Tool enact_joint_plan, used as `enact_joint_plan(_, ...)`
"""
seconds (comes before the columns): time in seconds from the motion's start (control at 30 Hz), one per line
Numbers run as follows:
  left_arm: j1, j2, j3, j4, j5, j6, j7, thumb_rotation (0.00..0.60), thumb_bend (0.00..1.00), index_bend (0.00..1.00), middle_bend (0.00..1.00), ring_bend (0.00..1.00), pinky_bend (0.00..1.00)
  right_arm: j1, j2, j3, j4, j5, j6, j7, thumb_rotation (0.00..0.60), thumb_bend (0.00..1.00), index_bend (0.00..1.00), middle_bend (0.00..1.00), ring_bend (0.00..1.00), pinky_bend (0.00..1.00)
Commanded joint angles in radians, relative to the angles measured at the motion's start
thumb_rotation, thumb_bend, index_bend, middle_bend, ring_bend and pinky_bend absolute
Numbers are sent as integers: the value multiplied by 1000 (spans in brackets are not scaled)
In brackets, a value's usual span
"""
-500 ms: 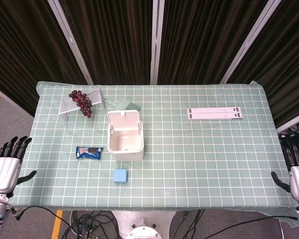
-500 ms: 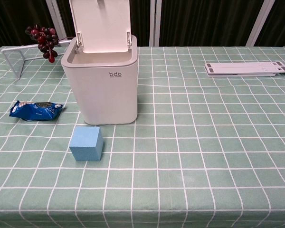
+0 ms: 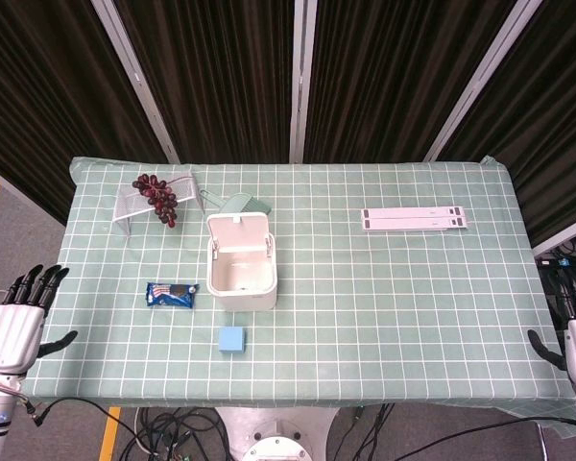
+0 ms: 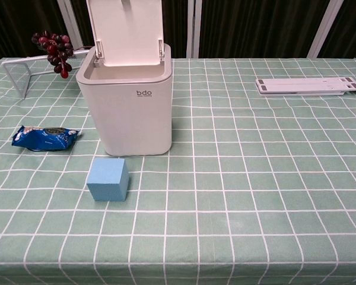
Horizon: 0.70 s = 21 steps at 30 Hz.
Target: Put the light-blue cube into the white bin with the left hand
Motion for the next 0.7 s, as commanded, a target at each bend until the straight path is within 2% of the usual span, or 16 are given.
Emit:
enact_joint_plan(0.03,-1,-18,16,21,26,4,-15,600,0,106,119,50,160,-2,3,3,7,3,-7,6,600,154,0,0,0,0)
enact_joint_plan(0.33,-45,-47,71,35,148,-39,-59,600,18,160,146,71,177,-7,21,29,-1,19,-5,26,600,155,0,0,0,0)
enact_joint_plan(0.47,-83,-64,105,20,201,-102,-44,600,19,162,149,74,183,-8,32,40,-8,26,-7,34,600,155,0,0,0,0)
enact_joint_plan(0.7,-174,-126,117,-13,247,-236,-4,600,21,164,149,74,183,-11,48,54,-16,38,-13,46,600,156,0,0,0,0)
